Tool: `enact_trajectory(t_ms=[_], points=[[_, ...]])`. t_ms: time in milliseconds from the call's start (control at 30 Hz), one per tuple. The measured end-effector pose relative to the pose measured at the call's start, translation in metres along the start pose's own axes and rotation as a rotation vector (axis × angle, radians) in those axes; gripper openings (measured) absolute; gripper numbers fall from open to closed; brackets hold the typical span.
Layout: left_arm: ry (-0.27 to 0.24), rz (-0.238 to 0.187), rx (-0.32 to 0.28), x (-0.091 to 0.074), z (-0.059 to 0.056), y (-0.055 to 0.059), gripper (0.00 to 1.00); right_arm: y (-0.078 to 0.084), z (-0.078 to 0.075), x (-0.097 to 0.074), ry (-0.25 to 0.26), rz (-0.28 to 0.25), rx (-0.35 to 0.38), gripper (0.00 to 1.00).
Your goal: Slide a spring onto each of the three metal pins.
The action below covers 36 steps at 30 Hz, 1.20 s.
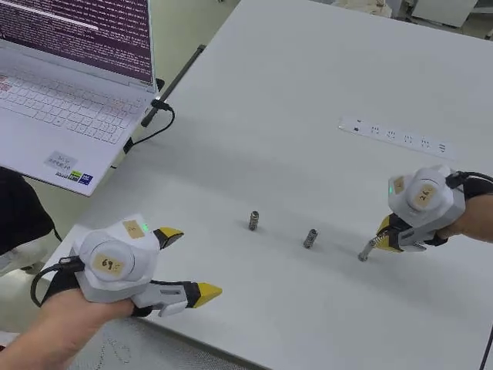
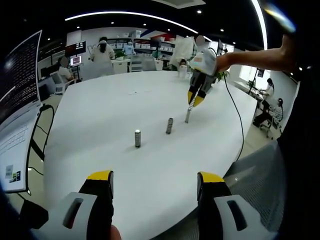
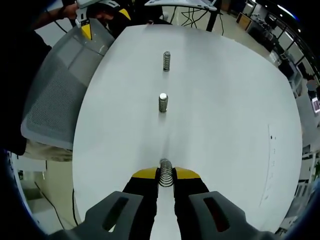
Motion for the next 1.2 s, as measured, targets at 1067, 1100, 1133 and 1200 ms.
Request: enact_trajectory(t_ms=[1067, 1100, 1133, 1200], points=[[-0.004, 0.010, -0.005, -0.002, 0.002, 0.002, 0.63, 0.005, 0.009, 0.029, -0.048, 0.079, -0.089, 0.09], [-0.004, 0.009, -0.005, -0.002, 0.002, 0.002, 0.63, 0.005, 0.009, 0.029, -0.048, 0.078, -0.088, 0.09], [-0.003, 0.009, -0.005, -0.003, 0.002, 0.002, 0.63, 0.004, 0.008, 0.030, -0.048, 0.073, -0.080, 0.09], [-0.004, 0.010, -0.006, -0.003, 0.002, 0.001, 0.63, 0.004, 0.009, 0.033, -0.051, 0.078, -0.079, 0.09]])
Point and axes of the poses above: the centre of the closed fingertips' face, and the gripper's own axes: x roughly forward along the fingers, z roughly to its left, y roughly out of its underside, the point moved 2 cm from there along -x, roughly backward along the fingers, and after that the axes turned 15 degrees about y, right-handed, at the moved point
